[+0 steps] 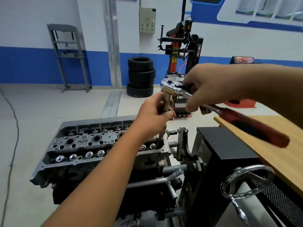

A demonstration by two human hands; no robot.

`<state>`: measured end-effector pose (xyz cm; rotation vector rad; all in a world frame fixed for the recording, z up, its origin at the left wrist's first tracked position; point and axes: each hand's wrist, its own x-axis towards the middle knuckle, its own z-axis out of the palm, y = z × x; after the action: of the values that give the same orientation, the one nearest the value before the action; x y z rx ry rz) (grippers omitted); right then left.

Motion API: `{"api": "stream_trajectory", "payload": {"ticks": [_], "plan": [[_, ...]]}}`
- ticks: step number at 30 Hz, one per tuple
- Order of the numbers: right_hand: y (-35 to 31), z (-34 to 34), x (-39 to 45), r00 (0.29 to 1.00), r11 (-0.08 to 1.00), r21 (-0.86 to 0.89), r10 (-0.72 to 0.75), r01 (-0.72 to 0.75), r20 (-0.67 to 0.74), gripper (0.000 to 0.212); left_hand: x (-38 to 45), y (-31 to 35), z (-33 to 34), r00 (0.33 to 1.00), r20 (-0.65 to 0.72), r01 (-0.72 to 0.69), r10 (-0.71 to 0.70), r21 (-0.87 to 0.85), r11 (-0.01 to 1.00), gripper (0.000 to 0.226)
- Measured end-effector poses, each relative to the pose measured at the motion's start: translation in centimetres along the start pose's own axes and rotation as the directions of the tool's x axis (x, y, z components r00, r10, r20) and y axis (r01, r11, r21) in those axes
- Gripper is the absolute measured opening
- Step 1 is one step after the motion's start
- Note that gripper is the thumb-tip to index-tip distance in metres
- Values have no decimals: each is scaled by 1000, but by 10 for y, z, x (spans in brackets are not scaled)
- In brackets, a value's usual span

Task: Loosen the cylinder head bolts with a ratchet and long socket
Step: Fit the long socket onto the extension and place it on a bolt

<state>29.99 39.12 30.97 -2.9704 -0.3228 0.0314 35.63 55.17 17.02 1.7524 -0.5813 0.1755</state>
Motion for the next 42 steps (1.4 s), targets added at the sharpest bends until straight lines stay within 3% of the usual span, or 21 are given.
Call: {"api": "stream_trajectory", "payload": {"ticks": [4,8,10,12,13,14,17,19,22,25,28,31,33,37,42], "plan": [[2,4,11,968,958,-252,-181,135,-171,17,-5,11,-10,984,152,-90,91,-18,996,35],[0,13,11,933,938,-329,-213,112,-290,13,-7,8,-4,997,15,-82,82,19,996,35],[-6,14,4,962,972,-221,-135,82,-236,23,-7,5,-2,990,-103,-90,94,38,995,29],[-11,15,-4,998,990,137,-34,40,-47,28,-5,6,0,977,-185,-99,110,68,993,25],[-14,15,-6,999,972,235,-21,11,43,27,-5,8,0,976,-191,-91,103,70,993,24],[-16,14,-5,997,965,261,-26,7,71,26,-6,8,-1,983,-168,-66,73,44,997,24],[-21,6,1,998,997,52,-55,55,-5,18,-13,4,-15,1000,25,-2,4,-51,999,22],[-20,1,2,999,990,134,-37,36,6,12,-17,2,-20,994,107,-15,13,12,1000,25],[-18,-2,4,999,959,283,13,-24,40,17,-16,5,-16,999,27,-33,31,105,994,30],[-20,6,7,979,820,536,147,-202,145,50,-15,4,-3,987,-138,-58,87,200,978,26],[-24,23,4,952,608,733,213,-306,220,44,-15,4,2,972,-205,-68,118,237,969,23],[-24,23,5,961,668,694,236,-268,144,39,-14,4,-8,994,-33,-95,101,154,984,14],[-23,17,5,956,663,693,251,-283,151,34,-16,4,-12,994,37,-106,103,93,990,25],[-17,10,7,938,617,706,215,-347,273,31,-17,8,-9,993,-3,-113,114,92,989,32],[-11,-3,9,940,696,643,151,-321,306,41,-16,5,-10,988,-32,-148,152,92,985,40]]}}
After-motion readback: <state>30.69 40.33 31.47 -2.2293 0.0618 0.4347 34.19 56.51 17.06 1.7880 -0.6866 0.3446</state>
